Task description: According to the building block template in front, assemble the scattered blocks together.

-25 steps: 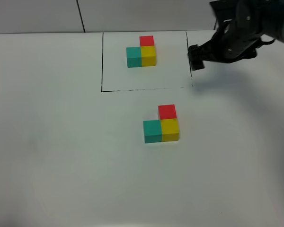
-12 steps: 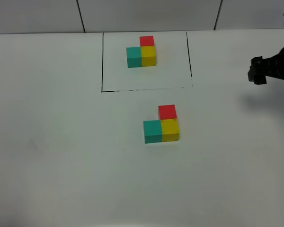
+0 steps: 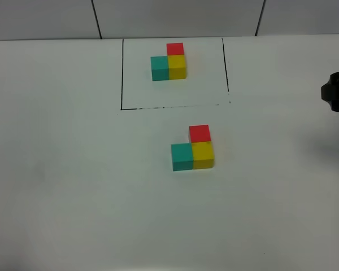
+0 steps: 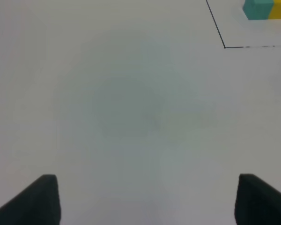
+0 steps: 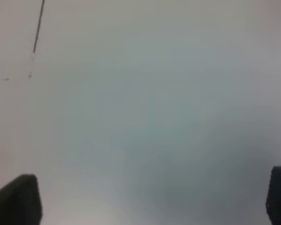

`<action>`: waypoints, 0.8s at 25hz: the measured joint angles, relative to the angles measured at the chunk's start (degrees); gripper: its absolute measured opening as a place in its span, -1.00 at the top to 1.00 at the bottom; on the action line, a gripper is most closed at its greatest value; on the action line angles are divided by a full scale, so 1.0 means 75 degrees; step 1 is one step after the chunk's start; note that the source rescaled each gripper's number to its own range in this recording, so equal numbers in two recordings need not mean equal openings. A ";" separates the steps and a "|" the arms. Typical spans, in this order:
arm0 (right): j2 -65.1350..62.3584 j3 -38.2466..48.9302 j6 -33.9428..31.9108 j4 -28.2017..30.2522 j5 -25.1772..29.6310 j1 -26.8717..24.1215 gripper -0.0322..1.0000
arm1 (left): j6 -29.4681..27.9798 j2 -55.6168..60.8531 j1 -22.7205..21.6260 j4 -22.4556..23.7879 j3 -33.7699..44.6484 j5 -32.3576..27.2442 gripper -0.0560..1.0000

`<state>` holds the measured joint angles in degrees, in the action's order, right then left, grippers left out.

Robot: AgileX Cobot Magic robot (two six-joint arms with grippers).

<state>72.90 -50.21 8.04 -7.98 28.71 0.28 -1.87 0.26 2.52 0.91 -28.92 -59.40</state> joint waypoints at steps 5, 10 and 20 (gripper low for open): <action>-0.1194 0.0000 -0.0017 0.0094 0.0992 0.0176 -0.94 | 0.0000 0.0000 0.0000 0.0000 0.0000 0.0000 -0.62; -0.2504 0.0263 -0.0129 0.0257 0.1719 0.0368 -0.94 | 0.0000 0.0000 0.0000 0.0000 0.0000 0.0000 -0.62; -0.5494 0.1848 -0.0176 0.0325 0.2771 0.0373 -0.94 | 0.0000 0.0000 0.0000 0.0000 0.0000 0.0000 -0.62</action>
<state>31.69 -36.35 6.71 -5.54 49.49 3.08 -1.87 0.26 2.52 0.91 -28.92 -59.40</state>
